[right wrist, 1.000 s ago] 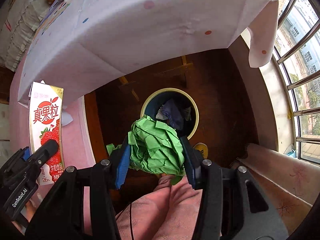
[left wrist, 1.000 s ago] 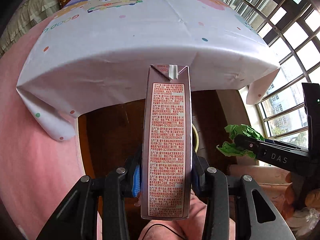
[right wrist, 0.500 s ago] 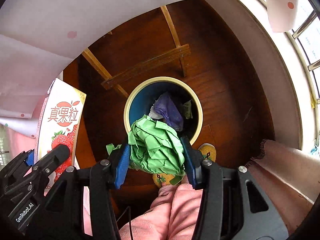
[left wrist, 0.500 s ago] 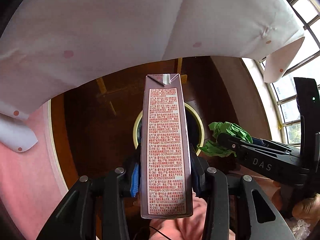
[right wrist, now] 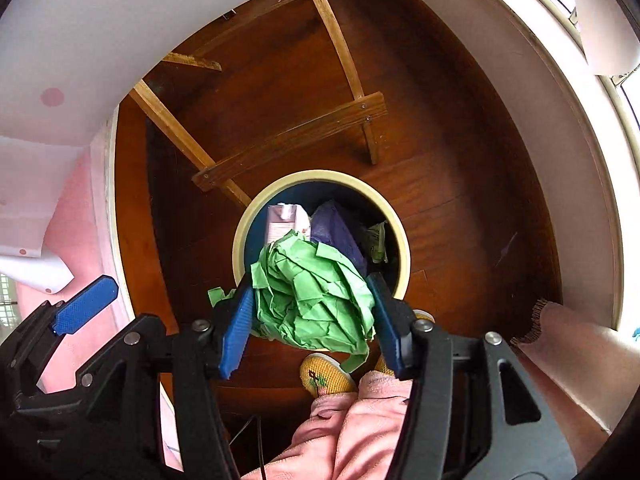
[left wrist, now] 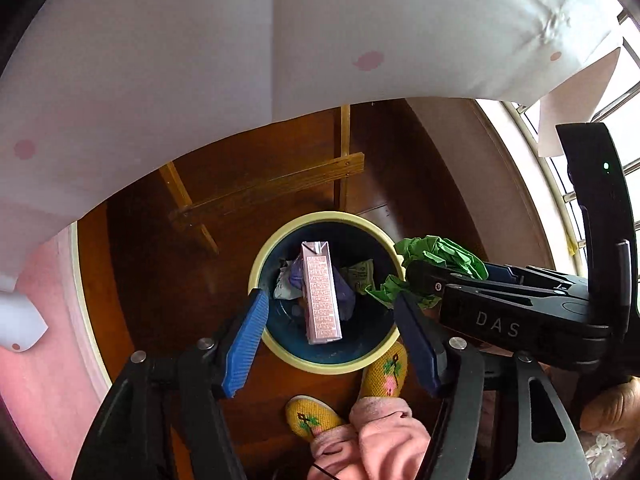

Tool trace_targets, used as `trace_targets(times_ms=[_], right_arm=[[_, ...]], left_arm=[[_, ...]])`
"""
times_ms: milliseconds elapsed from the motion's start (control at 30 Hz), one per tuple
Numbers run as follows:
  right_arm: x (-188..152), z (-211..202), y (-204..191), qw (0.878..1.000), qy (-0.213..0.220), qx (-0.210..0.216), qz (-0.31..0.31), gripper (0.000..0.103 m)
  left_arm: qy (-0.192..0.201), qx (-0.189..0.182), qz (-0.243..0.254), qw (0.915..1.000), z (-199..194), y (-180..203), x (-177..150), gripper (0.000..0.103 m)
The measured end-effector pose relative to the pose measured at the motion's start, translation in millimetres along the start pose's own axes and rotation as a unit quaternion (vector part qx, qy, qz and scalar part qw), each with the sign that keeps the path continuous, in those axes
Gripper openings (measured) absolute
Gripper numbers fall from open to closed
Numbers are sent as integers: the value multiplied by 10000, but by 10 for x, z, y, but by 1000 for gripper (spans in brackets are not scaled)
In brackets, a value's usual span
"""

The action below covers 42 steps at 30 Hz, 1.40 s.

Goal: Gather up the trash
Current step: 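Open both grippers to drop the paper and carton into the bin, then raise both tools back toward the table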

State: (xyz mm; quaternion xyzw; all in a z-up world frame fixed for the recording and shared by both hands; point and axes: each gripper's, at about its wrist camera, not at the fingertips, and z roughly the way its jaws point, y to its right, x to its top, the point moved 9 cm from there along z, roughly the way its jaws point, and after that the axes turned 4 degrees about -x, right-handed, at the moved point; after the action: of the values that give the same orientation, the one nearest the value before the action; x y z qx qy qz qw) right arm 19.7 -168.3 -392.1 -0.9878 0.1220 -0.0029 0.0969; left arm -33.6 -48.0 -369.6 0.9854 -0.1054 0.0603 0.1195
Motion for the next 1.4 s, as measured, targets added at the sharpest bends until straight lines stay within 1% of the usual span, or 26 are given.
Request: trace_targets(times_ms=[33,200,367,633,800,1033,1167,1400], right_arm=[[9,8,5,10000,6,-23,-15,55],[-25,-34,-34,9998,45,-3,-180,60],[-111,-103,-82,9996,-15,-8,-299,62],[-208,-457,-153,9993,-17,18,-377,62],[-176,-852,-268,9990,78,71,-438,63],[-29,-1559,-511,9973,315,163,-642,63],[25,-1961,-677,9951,421,200,-876,63],[149,-2601,-883,9901,634,292,-1219,63]], left_arm=[[19,25,-49,10000,-8,-30,17,76],[100,183,-254,9995,-81,-181,101,76],[122,356,-468,9982,-239,-306,58,76],[163,468,-677,9965,-692,-367,-15,76],[319,519,-696,9957,-1137,-319,59,76],[663,560,-748,9934,-1885,-240,267,76],[909,587,-770,9911,-2346,-189,413,76],[1333,796,-783,9848,-3123,-146,693,76]])
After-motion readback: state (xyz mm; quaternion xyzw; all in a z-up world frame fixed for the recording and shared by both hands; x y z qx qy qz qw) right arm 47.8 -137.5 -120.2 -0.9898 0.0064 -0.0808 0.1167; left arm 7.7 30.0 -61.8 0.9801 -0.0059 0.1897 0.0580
